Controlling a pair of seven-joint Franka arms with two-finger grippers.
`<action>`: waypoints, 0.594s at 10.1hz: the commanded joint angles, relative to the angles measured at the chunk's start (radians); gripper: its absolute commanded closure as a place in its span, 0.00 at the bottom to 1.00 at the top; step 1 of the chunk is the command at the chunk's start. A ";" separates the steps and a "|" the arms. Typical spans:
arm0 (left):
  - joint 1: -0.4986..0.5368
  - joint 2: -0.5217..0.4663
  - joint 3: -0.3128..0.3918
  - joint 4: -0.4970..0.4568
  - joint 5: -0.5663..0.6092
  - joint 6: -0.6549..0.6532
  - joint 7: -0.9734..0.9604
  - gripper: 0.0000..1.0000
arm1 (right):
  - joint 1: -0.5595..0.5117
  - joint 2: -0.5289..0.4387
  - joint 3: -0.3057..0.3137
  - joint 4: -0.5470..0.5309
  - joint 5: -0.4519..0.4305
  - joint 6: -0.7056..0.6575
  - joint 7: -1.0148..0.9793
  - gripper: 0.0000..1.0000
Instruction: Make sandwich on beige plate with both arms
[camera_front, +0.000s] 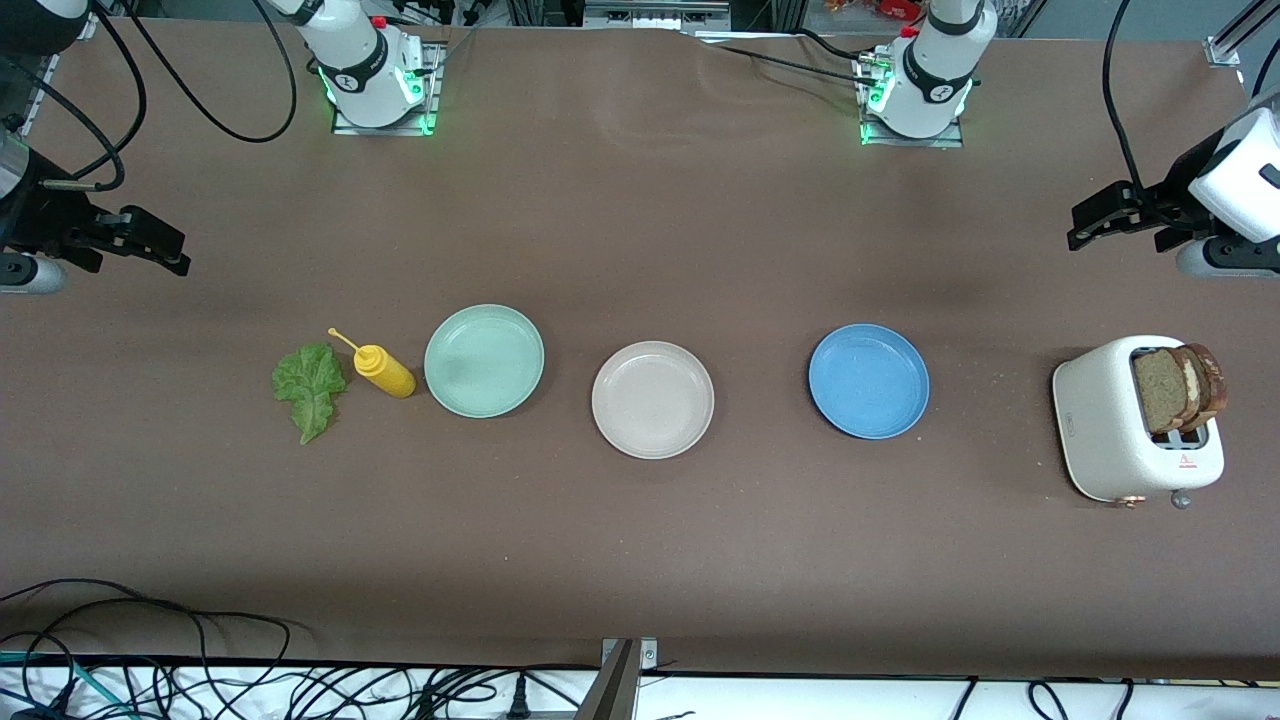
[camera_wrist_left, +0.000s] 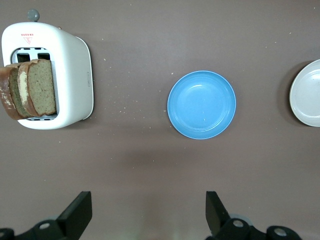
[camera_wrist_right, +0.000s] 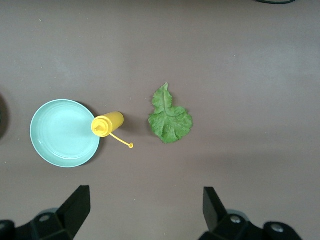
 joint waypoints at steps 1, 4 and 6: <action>0.012 0.001 -0.003 0.004 -0.011 0.006 0.020 0.00 | 0.004 0.002 -0.003 0.013 0.005 -0.005 0.005 0.00; 0.012 0.001 -0.005 0.003 -0.011 0.006 0.019 0.00 | 0.004 0.002 -0.003 0.013 0.005 -0.005 0.003 0.00; 0.012 0.001 -0.003 0.003 -0.011 0.006 0.019 0.00 | 0.004 0.002 -0.003 0.013 0.005 -0.003 0.003 0.00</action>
